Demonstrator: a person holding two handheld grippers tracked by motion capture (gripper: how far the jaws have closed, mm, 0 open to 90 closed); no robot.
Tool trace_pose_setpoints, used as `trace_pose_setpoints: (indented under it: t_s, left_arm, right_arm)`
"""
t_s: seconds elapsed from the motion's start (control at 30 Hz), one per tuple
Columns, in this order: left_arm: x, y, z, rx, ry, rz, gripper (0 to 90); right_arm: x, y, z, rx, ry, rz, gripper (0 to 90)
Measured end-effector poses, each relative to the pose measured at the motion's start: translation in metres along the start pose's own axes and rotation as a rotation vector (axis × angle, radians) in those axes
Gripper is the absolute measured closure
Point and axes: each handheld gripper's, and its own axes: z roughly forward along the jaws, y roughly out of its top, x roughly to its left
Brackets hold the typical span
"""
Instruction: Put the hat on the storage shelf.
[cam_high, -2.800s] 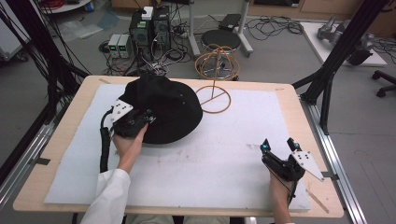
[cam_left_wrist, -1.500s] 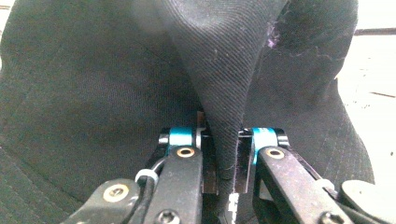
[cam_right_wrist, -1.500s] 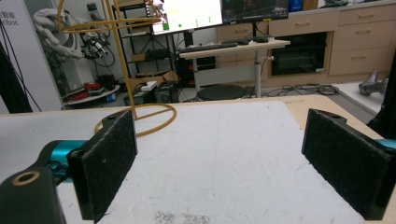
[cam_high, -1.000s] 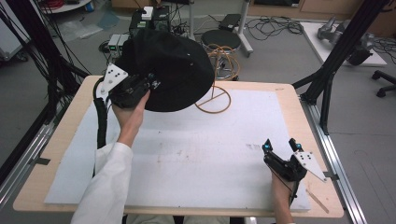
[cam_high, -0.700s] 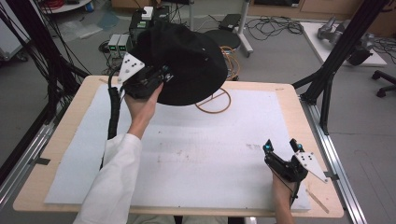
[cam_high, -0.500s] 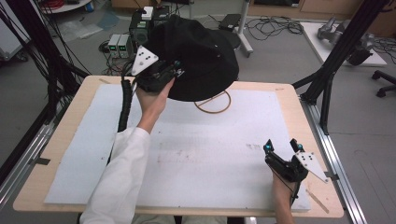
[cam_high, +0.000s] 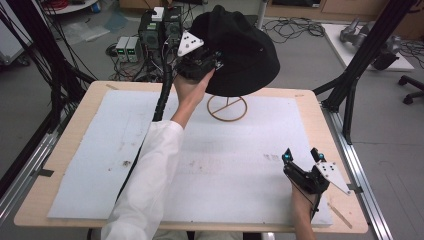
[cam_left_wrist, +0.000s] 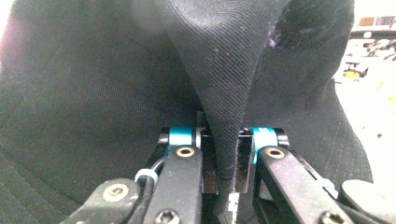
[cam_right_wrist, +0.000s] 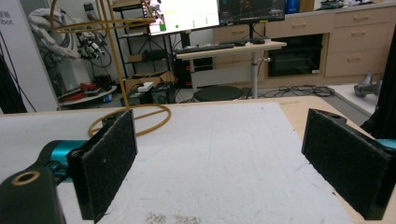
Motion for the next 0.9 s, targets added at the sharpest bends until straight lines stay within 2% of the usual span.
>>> trace_pose_setpoints:
  t_s: [0.1, 0.13, 0.2, 0.27, 0.37, 0.5, 0.53, 0.6, 0.67, 0.73, 0.83, 0.9]
  left_arm:
    - [-0.002, 0.001, 0.010, 0.015, -0.008, 0.010, 85.9]
    - [-0.002, 0.001, 0.016, 0.027, -0.002, 0.024, 85.9]
    - [0.000, 0.002, 0.024, 0.048, 0.013, 0.025, 85.9]
    - [0.003, 0.003, 0.033, 0.074, 0.023, 0.017, 85.9]
    - [0.007, 0.004, 0.042, 0.078, 0.028, -0.005, 85.9]
    - [0.013, 0.008, 0.052, 0.108, 0.033, -0.010, 85.9]
    - [0.015, 0.009, 0.055, 0.116, 0.034, -0.020, 85.9]
    - [0.019, 0.009, 0.061, 0.140, 0.011, -0.064, 85.9]
    - [0.020, 0.011, 0.066, 0.169, -0.001, -0.061, 85.8]
    - [0.019, 0.012, 0.069, 0.172, -0.003, -0.059, 85.9]
    - [0.021, 0.012, 0.073, 0.169, 0.011, -0.076, 85.9]
    - [0.022, 0.011, 0.075, 0.202, 0.023, -0.070, 85.8]
  right_arm:
    - [0.000, 0.000, 0.000, 0.000, 0.003, 0.001, 9.7]
    - [0.001, 0.000, -0.001, 0.001, 0.005, 0.003, 9.7]
    - [0.001, 0.000, -0.001, 0.002, 0.006, 0.004, 9.7]
    - [0.002, 0.000, -0.001, 0.001, 0.012, 0.000, 9.7]
    - [0.004, 0.000, -0.001, 0.003, 0.018, -0.002, 9.7]
    - [0.003, 0.001, -0.002, 0.002, 0.019, -0.001, 9.7]
    - [0.003, 0.001, -0.001, 0.000, 0.018, -0.002, 9.7]
    - [0.003, 0.001, -0.001, -0.002, 0.016, -0.002, 9.7]
    - [0.003, 0.001, 0.000, 0.000, 0.015, -0.004, 9.7]
    - [0.005, 0.001, 0.002, 0.000, 0.018, -0.019, 9.7]
    - [0.007, 0.001, 0.002, -0.003, 0.020, -0.035, 9.7]
    - [0.009, 0.002, 0.002, -0.005, 0.025, -0.044, 9.7]
